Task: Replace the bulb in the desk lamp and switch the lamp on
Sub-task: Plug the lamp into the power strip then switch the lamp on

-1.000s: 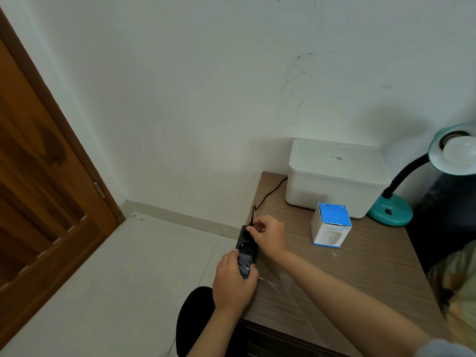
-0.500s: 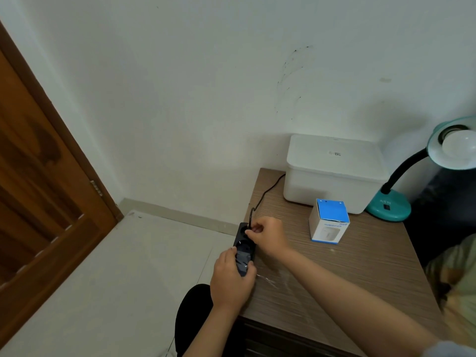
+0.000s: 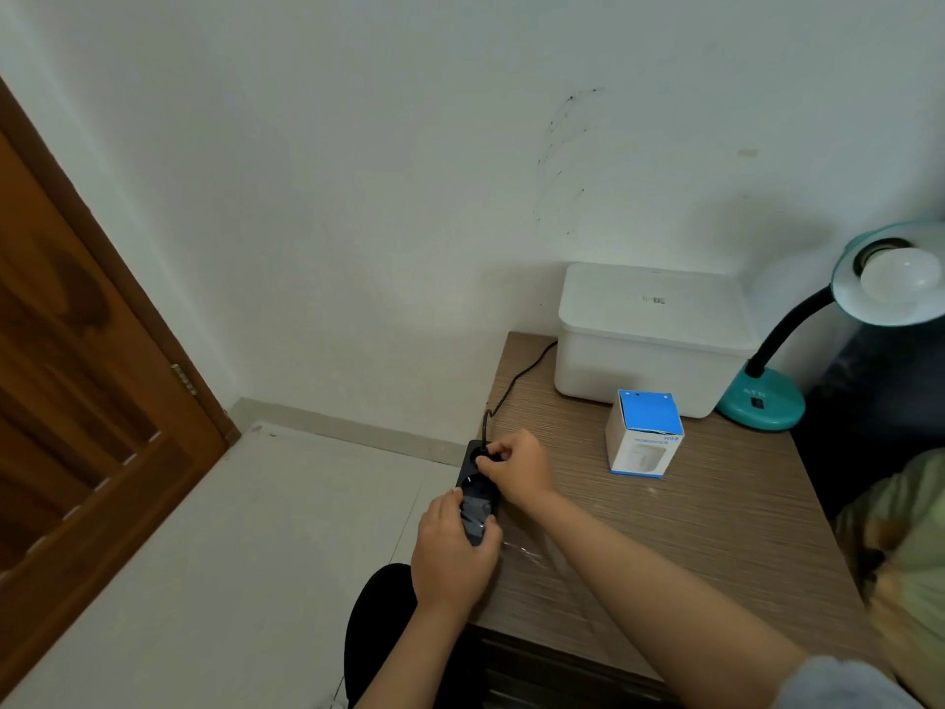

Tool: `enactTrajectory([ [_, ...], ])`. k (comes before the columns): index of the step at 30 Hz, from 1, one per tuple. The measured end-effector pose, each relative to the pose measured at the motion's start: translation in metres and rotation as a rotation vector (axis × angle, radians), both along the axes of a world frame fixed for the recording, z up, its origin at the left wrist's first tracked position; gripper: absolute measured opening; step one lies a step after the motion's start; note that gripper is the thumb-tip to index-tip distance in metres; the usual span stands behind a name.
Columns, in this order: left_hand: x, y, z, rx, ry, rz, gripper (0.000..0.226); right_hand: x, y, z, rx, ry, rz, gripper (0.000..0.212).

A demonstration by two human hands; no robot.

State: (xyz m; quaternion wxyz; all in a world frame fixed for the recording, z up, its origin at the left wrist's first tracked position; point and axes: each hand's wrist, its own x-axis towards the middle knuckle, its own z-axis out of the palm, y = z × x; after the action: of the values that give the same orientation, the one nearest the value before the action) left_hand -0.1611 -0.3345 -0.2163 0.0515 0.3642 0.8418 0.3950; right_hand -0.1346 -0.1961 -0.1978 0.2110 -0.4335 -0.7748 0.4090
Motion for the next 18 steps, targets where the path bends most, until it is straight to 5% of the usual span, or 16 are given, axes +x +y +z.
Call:
enactTrajectory([
  [9,-0.001,-0.002,0.002,-0.069,0.033,-0.059,0.046,0.016,0.006,-0.001,-0.372,0.140,0.016,0.027],
  [15,0.002,0.006,0.006,-0.315,0.153,-0.029,0.054,0.077,-0.003,-0.011,-0.306,0.219,-0.003,0.022],
  [18,0.029,0.014,0.006,-0.278,0.235,-0.064,0.055,0.117,-0.007,-0.019,-0.267,0.192,-0.046,0.017],
])
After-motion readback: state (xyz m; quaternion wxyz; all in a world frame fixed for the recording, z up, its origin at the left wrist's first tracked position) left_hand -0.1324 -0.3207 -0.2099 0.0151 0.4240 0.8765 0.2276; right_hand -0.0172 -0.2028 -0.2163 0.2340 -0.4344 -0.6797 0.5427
